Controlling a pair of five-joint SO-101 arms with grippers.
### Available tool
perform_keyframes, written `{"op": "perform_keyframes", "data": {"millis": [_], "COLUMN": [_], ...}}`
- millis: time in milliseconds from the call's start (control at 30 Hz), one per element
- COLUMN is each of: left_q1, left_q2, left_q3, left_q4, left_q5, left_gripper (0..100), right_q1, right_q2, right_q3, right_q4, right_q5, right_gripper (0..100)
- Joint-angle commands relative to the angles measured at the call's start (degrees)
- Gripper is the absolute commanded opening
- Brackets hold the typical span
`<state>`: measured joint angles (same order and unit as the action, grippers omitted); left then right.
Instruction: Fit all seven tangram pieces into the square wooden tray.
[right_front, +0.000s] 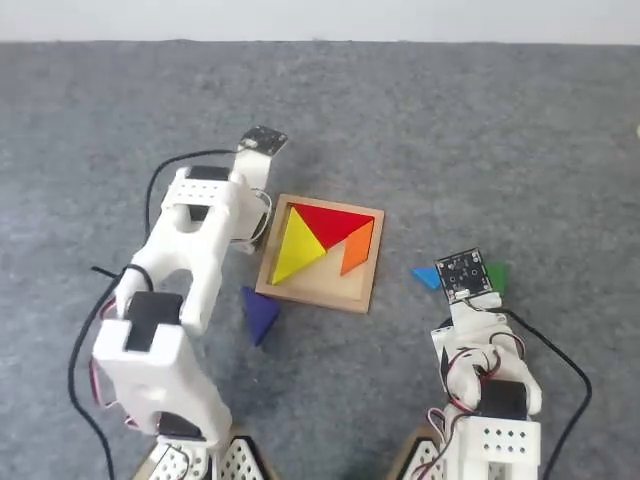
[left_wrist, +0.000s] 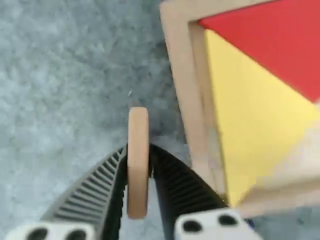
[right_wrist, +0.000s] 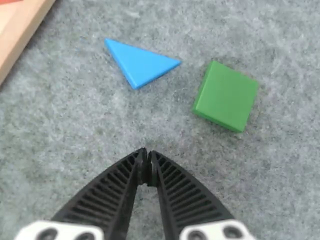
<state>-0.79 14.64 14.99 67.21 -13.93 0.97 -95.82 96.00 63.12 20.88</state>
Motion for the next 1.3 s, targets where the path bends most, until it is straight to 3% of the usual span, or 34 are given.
{"op": "perform_keyframes", "data": {"millis": [0,200,500,800,1267], "left_q1": [5.4,16.4,17.5,25.2,25.6], "left_q2": [-9.1,-8.6,3.5,4.4,3.8], "left_q3": [-5.4,-5.8,-7.3,-8.3,-8.1], "left_q4": [8.1,9.2,-0.2,-0.1,0.4], "left_q5": [-0.5,2.7,5.0,5.7,5.7], "left_gripper": [2,3,6,11,12], "right_q1": [0.2,0.2,0.2,0.2,0.2], "right_q2": [-0.6,-0.6,-0.6,-0.6,-0.6], "right_q3": [0.8,0.8,0.8,0.8,0.8], "right_q4": [0.2,0.2,0.2,0.2,0.2], "right_q5": [0.6,0.6,0.6,0.6,0.6], "right_gripper": [0.8,0.8,0.8,0.9,0.8]}}
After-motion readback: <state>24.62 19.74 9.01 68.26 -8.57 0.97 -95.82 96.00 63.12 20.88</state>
